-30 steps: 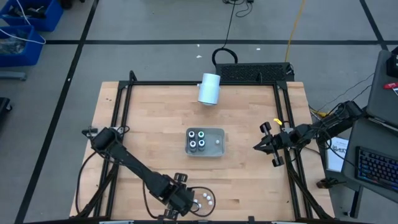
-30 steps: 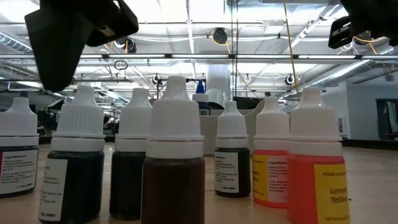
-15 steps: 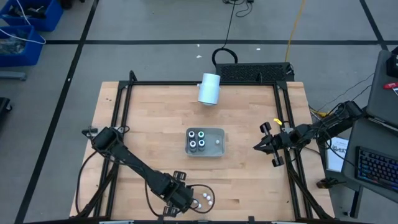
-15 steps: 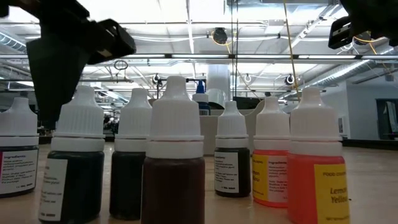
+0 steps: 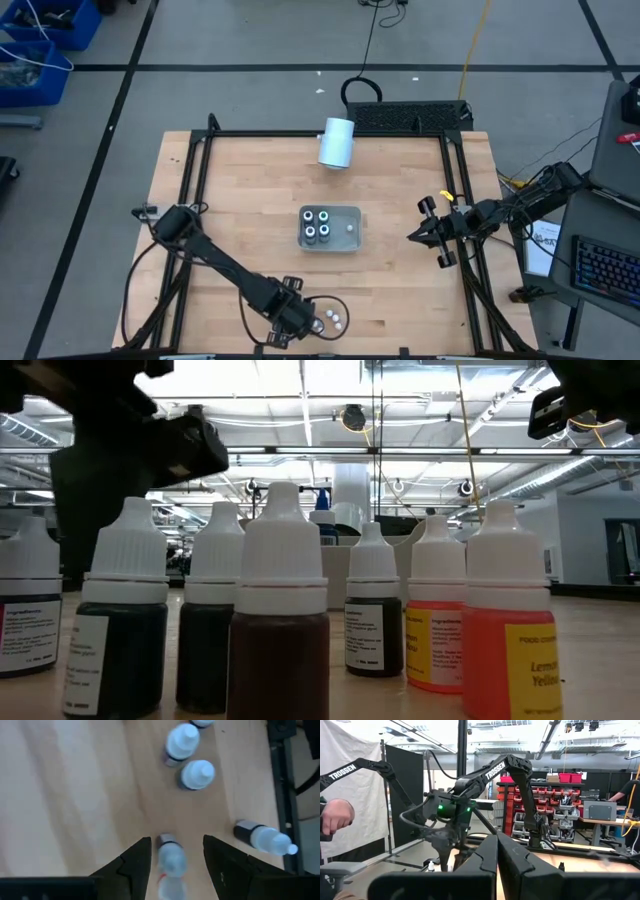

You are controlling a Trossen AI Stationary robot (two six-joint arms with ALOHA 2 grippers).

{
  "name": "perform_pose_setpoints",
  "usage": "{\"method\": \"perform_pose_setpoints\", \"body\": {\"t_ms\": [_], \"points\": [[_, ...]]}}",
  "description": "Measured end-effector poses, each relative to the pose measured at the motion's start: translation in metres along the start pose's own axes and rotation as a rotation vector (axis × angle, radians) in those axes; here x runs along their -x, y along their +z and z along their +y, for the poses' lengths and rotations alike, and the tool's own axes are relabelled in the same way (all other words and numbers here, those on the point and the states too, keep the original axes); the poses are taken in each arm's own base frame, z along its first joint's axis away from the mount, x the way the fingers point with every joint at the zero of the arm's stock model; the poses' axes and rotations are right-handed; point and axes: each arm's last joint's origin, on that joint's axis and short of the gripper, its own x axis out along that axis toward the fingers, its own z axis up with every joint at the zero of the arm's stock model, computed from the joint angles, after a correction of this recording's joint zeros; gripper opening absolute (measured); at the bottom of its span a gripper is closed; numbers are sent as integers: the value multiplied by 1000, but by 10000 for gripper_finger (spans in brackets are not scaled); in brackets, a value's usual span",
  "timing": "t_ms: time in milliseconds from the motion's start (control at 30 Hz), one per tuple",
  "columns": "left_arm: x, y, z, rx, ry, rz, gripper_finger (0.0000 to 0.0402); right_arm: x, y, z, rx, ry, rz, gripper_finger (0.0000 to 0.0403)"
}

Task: Pick & Place food coloring
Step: Put the small red food coloring bottle into the gray bin

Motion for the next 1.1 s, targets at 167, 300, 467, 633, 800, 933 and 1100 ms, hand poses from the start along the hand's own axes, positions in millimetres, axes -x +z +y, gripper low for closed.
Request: {"method": "perform_pose_setpoints", "body": {"t_ms": [167,300,467,633,800,933,1100], "points": [[-11,-2,1,4,-9,38,182,0,0,0,0,0,1,0],[-11,-1,3,7,-2,33,182,0,0,0,0,0,2,0],[-11,0,5,8,0,33,181,0,0,0,0,0,2,0],[-11,-1,5,-11,2,40,148,0,0,0,0,0,2,0],[-10,0,6,-12,-5,40,89,0,0,0,0,0,2,0],[-8,3,7,-52,-15,33,71,0,0,0,0,0,2,0],[1,12,10,-51,-18,13,77,0,0,0,0,0,3,0]]}}
